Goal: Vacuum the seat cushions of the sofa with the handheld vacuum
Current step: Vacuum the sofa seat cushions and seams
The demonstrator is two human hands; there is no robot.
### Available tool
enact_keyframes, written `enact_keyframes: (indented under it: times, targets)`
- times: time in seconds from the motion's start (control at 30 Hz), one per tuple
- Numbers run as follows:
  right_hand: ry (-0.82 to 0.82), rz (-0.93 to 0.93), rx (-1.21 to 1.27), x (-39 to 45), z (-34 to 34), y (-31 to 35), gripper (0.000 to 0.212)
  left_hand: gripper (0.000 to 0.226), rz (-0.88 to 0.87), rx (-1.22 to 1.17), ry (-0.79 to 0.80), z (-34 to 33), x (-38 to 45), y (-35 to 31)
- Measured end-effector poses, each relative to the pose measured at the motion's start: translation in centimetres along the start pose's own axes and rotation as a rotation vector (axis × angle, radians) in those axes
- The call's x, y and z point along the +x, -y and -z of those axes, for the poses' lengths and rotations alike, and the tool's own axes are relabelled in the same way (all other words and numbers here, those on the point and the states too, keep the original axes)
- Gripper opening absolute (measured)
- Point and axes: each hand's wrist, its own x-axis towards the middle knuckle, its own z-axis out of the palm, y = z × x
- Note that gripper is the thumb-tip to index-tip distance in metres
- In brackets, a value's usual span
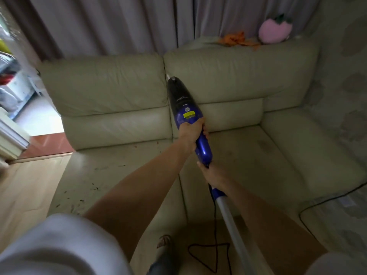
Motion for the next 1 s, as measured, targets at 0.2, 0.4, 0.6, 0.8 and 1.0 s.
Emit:
enact_keyframes:
  times: [0.2, 0.4, 0.6, 0.8, 1.0]
  targets:
    - [-0.046, 0.025, 0.123, 7.8, 0.7, 6.9, 0.045, 0.021, -0.034, 0.101, 0.041, 1.0, 7.0, -7.5]
    - [-0.03, 0.002, 0.23, 13.1, 1.1, 11.6, 0.042, 0.023, -0.066, 0.182, 0.03, 1.9, 11.8, -12.0]
    - [0.024, -0.051, 0.185, 14.6, 0.1, 11.2, 0.039, 0.026, -0.052, 0.227, 0.043, 2.7, 13.6, -11.2]
    - [0.029, -0.093, 0.127, 13.9, -0.2, 10.0, 0.038, 0.018, -0.038, 0.175, 0.002, 3.0, 12.7, -10.1]
    - [0.015, -0.09, 0.055, 12.5, -0.7, 8.0, 0.043, 0.02, -0.007, 0.177, -0.009, 2.7, 11.2, -8.5]
